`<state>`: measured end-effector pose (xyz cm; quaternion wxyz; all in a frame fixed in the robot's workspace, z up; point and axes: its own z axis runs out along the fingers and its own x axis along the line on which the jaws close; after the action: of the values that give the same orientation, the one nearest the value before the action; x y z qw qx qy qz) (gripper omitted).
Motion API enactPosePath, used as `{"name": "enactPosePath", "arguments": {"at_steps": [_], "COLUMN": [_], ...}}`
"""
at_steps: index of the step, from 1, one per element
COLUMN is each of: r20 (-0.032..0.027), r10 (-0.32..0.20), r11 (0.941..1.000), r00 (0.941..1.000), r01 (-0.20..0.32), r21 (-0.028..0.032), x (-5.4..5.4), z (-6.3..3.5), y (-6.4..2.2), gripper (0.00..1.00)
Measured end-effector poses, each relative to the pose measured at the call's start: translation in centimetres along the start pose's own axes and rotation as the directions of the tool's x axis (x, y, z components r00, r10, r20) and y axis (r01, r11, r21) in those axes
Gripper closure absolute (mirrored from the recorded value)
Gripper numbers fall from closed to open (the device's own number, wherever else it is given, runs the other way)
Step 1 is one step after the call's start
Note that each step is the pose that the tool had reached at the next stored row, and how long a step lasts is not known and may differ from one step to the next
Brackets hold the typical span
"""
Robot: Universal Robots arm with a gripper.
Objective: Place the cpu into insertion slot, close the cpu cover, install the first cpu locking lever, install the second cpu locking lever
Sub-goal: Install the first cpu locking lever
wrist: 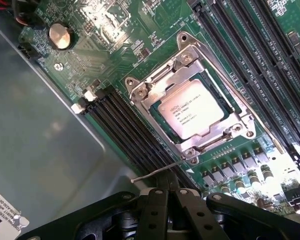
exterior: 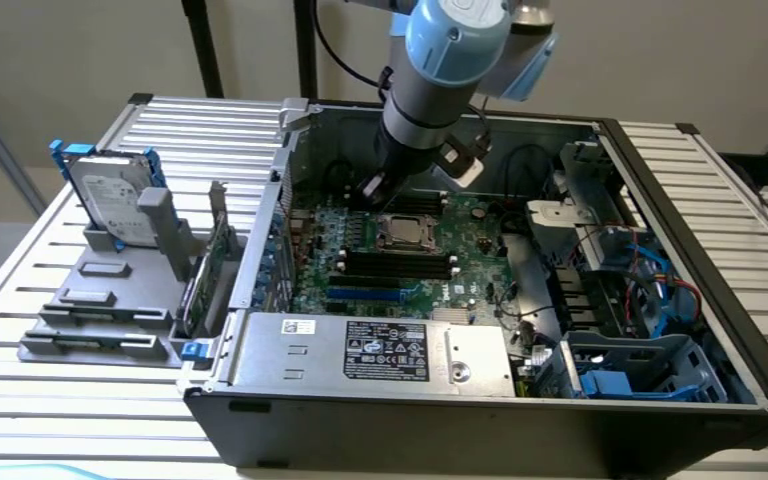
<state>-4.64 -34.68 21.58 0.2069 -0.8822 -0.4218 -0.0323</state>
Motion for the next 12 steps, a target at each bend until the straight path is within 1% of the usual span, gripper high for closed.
{"name": "enactPosePath", "arguments": {"at_steps": [4, 9, 12], "r20": [0.0035, 0.0111, 0.0143], "r10": [-0.003, -0.009, -0.013], "r11": [1.0000, 1.0000, 0.9999], "r00": [1.0000, 0.9999, 0.9998], "r01": [0.003, 0.009, 0.013], "r21": [-0.0010, -0.0037, -0.0037], "x": [-0.09, -0.22, -0.26], "z": [0.24, 0.71, 0.97], "y": [0.06, 0.21, 0.26], "gripper": [0.89, 0.89, 0.89]}}
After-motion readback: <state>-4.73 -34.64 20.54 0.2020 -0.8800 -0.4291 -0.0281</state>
